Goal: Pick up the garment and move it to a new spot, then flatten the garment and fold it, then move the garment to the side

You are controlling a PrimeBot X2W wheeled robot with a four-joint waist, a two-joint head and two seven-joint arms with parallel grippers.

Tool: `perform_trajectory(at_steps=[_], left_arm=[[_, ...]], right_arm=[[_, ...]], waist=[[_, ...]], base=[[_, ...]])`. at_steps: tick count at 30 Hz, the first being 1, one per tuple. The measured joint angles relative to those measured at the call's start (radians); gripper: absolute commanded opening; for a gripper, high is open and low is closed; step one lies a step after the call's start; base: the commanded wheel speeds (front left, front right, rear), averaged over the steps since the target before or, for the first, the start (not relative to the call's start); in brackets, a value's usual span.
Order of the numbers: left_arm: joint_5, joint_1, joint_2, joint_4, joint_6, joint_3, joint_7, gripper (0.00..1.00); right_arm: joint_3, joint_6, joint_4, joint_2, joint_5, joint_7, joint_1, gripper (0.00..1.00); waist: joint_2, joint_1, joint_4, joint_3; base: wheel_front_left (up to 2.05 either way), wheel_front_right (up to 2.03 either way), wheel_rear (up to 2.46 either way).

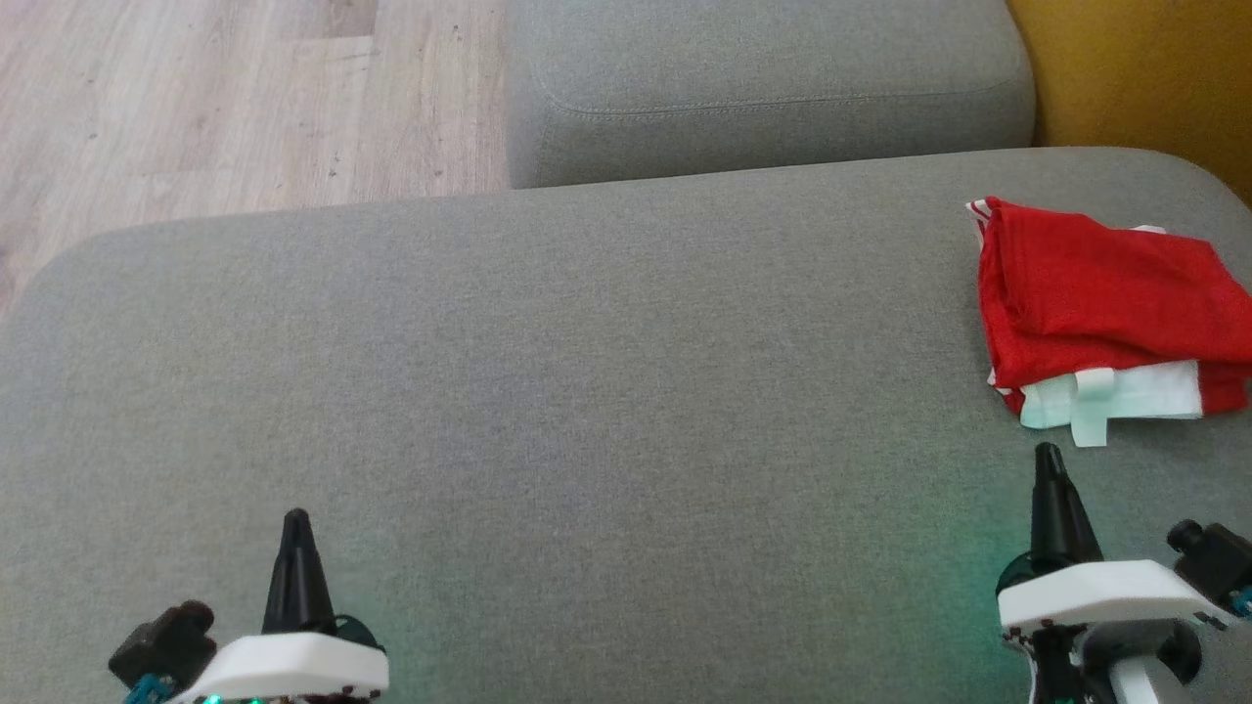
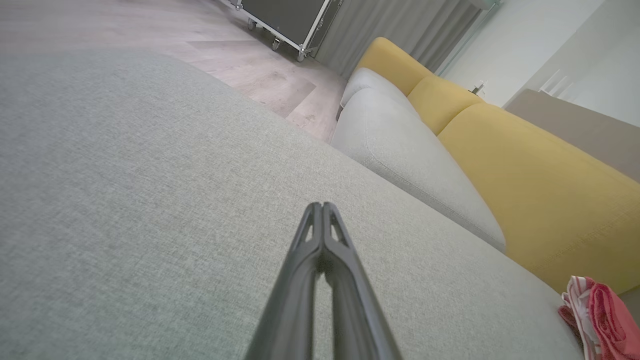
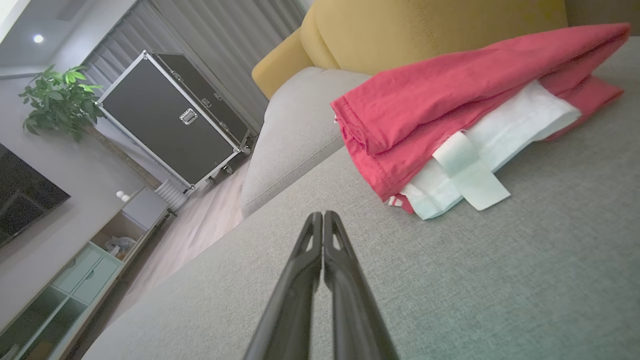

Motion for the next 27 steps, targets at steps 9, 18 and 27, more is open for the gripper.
perform_trajectory(at_steps=[9,18,27], left_arm=[[-0.098,-0.008,0.000,-0.004,-0.009,0.018,0.025,0.00],[-0.195,-0.020,0.000,-0.007,-0.018,0.027,0.054,0.00],[-0.293,-0.021,0.000,-0.009,-0.019,0.043,0.080,0.00]], right_arm=[[-0.013,0.000,-0.005,0.000,0.099,0.025,-0.001,0.00],[-0.023,0.000,-0.011,0.000,0.198,0.053,-0.004,0.00],[-0.035,0.000,-0.017,0.000,0.295,0.077,-0.008,0.00]], waist=[[0.0000,0.0000,0.000,0.002],[0.0000,0.0000,0.000,0.004],[0.0000,0.0000,-0.001,0.005]], base=[[0.00,0.00,0.00],[0.00,0.00,0.00],[0.00,0.00,0.00]])
